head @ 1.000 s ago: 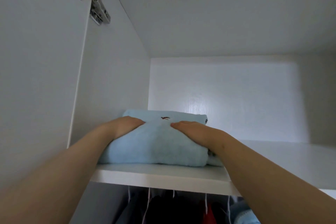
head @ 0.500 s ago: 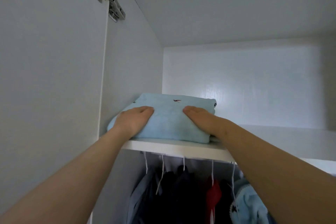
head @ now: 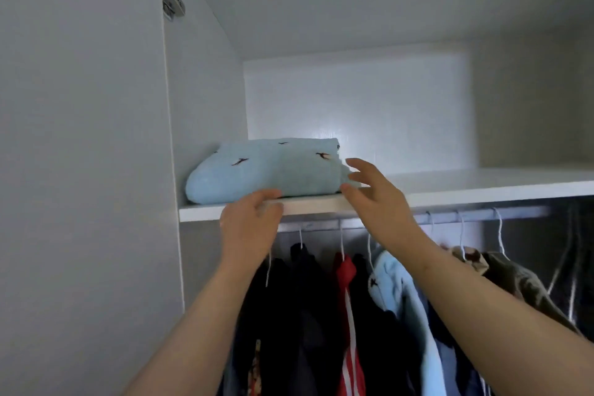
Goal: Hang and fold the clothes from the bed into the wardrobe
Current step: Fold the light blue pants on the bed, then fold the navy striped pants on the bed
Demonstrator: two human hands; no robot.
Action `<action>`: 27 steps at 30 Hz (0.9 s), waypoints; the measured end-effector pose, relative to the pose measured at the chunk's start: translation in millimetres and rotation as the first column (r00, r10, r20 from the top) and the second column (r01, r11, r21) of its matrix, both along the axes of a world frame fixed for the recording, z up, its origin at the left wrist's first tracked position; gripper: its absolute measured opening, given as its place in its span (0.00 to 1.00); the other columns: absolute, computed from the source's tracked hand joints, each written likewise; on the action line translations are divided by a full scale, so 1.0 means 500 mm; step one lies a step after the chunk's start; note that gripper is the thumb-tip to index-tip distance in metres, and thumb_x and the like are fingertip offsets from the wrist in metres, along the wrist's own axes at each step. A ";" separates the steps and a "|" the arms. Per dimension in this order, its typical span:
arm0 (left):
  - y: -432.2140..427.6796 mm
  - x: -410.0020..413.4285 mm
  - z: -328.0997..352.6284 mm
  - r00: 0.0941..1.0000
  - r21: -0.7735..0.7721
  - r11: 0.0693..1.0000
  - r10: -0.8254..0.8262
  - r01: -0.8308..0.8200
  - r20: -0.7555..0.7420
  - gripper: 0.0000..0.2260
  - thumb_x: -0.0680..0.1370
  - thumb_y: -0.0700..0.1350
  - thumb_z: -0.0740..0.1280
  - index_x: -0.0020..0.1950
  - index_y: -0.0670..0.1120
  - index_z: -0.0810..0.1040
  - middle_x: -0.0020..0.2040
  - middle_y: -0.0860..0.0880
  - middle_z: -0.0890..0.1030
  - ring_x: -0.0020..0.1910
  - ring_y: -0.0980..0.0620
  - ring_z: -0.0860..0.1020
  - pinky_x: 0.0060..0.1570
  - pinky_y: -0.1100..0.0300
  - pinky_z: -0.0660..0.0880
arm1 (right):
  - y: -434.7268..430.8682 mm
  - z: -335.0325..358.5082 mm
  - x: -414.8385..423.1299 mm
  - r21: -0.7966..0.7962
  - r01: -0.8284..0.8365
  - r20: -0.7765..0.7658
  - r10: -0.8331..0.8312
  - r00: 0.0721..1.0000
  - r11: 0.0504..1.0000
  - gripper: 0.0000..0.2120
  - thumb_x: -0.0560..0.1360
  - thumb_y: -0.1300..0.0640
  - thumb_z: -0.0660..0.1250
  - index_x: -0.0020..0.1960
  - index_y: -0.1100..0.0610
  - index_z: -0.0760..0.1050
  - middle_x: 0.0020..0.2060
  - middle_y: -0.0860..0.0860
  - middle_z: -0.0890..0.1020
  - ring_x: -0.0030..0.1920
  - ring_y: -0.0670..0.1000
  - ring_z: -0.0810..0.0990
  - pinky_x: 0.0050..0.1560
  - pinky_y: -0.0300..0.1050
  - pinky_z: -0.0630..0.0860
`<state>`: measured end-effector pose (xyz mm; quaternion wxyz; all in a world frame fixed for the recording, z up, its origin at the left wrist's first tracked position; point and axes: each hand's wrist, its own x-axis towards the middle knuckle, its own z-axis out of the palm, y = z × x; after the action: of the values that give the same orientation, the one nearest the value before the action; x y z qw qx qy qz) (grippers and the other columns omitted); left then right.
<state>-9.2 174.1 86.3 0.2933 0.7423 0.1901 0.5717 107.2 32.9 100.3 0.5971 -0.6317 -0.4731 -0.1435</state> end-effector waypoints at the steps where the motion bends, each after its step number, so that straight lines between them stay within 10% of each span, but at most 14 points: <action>1: -0.015 -0.007 -0.012 0.997 -0.017 0.998 -0.060 0.061 0.040 0.08 0.74 0.42 0.66 0.49 0.55 0.79 0.49 0.54 0.80 0.52 0.53 0.76 0.58 0.58 0.70 | -0.011 -0.013 -0.015 0.025 -0.044 -0.035 0.045 0.998 0.999 0.14 0.76 0.53 0.63 0.59 0.40 0.70 0.53 0.41 0.76 0.49 0.38 0.75 0.46 0.27 0.69; 7: -0.144 0.003 -0.080 0.884 -0.154 0.871 -0.449 0.466 0.132 0.14 0.75 0.38 0.65 0.42 0.59 0.77 0.41 0.59 0.79 0.36 0.66 0.75 0.41 0.73 0.71 | -0.163 -0.118 -0.066 0.024 0.105 -0.262 -0.095 0.960 0.994 0.08 0.76 0.54 0.64 0.48 0.40 0.73 0.45 0.45 0.79 0.39 0.42 0.76 0.48 0.36 0.71; 13: -0.341 0.029 -0.168 0.656 -0.378 0.580 -0.747 0.722 0.108 0.13 0.76 0.35 0.63 0.41 0.52 0.78 0.41 0.50 0.80 0.36 0.58 0.79 0.37 0.72 0.72 | -0.379 -0.214 -0.125 -0.058 0.325 -0.438 -0.317 0.841 0.944 0.10 0.76 0.57 0.63 0.38 0.49 0.76 0.33 0.42 0.79 0.35 0.42 0.75 0.37 0.33 0.69; 19: -0.623 0.025 -0.277 0.331 -0.578 0.277 -0.943 0.768 -0.012 0.11 0.77 0.37 0.63 0.42 0.50 0.80 0.39 0.49 0.81 0.37 0.55 0.80 0.40 0.63 0.75 | -0.664 -0.308 -0.217 -0.212 0.555 -0.531 -0.572 0.625 0.804 0.06 0.77 0.56 0.61 0.44 0.50 0.76 0.43 0.50 0.80 0.36 0.47 0.77 0.34 0.35 0.71; 27: -1.036 -0.082 -0.417 -0.005 -0.711 0.146 -0.979 0.688 -0.206 0.09 0.77 0.41 0.63 0.42 0.52 0.79 0.39 0.51 0.82 0.36 0.57 0.81 0.40 0.60 0.74 | -1.031 -0.463 -0.448 -0.268 0.741 -0.736 -0.627 0.255 0.616 0.05 0.77 0.55 0.62 0.46 0.52 0.76 0.42 0.50 0.80 0.35 0.48 0.77 0.37 0.39 0.70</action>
<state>-50.0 -344.1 -122.0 0.6415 0.7535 -0.1096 -0.0933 -116.7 -482.5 -131.3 0.6546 -0.7256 0.1664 -0.1316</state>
